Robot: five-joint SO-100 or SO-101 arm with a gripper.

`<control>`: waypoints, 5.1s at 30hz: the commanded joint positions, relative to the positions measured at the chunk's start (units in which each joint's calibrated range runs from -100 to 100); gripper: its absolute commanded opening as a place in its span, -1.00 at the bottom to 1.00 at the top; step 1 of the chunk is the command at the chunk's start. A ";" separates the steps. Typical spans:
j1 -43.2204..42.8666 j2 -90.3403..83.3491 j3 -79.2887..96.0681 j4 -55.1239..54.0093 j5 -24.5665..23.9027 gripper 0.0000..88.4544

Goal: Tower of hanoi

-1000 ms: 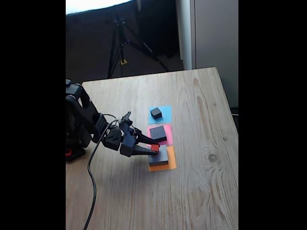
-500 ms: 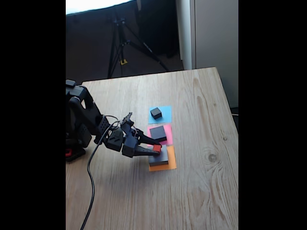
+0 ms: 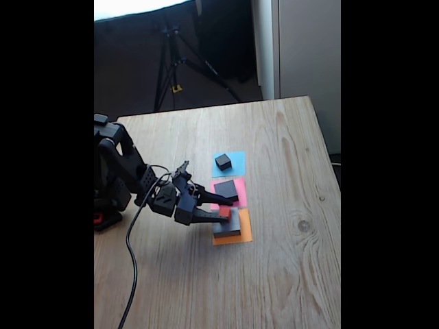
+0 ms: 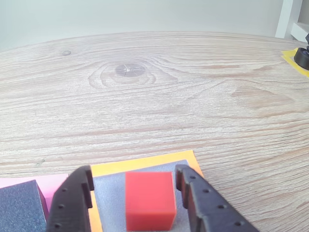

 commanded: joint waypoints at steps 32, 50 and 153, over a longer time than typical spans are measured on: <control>-9.78 -55.44 -39.32 114.53 -2.98 -0.94; -26.99 -52.03 -81.50 152.89 -13.18 -0.95; -41.20 23.74 -9.04 -21.53 -6.49 -0.27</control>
